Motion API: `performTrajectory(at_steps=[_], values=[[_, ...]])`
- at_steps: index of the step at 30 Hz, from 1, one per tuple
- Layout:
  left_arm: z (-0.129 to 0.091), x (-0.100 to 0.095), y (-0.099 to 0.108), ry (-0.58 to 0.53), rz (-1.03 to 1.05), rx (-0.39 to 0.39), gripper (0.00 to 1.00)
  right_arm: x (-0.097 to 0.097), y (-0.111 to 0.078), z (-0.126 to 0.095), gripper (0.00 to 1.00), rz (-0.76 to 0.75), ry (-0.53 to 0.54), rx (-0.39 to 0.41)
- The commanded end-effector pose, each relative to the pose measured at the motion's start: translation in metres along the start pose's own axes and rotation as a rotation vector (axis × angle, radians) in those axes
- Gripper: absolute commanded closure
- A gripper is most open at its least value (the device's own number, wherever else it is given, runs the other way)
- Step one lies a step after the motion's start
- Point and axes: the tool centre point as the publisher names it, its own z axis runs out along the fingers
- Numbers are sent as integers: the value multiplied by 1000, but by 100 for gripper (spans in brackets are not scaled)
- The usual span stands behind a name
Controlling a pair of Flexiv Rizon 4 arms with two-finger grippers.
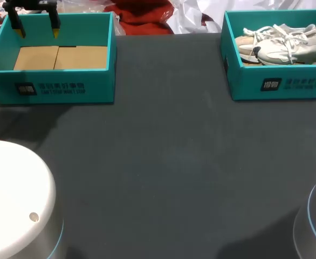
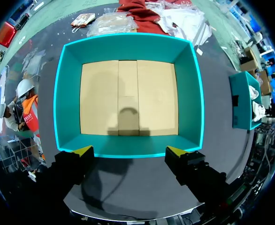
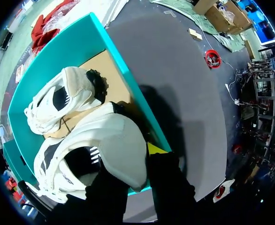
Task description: Take the shoe out of the shoebox, open the shoe tongue, remove and reinsert the insole, then place the shoe into the shoebox
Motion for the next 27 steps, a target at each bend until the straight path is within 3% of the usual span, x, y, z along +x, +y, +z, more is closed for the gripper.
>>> performTrajectory(at_steps=[1,16,27], values=[[0,0,0,0,0,0,0,2,2,-9,100,4,6,6],[0,0,0,0,0,0,0,3,-2,-46,100,19,9,3],[0,0,0,0,0,0,0,6,-20,-96,100,22,2,-25]])
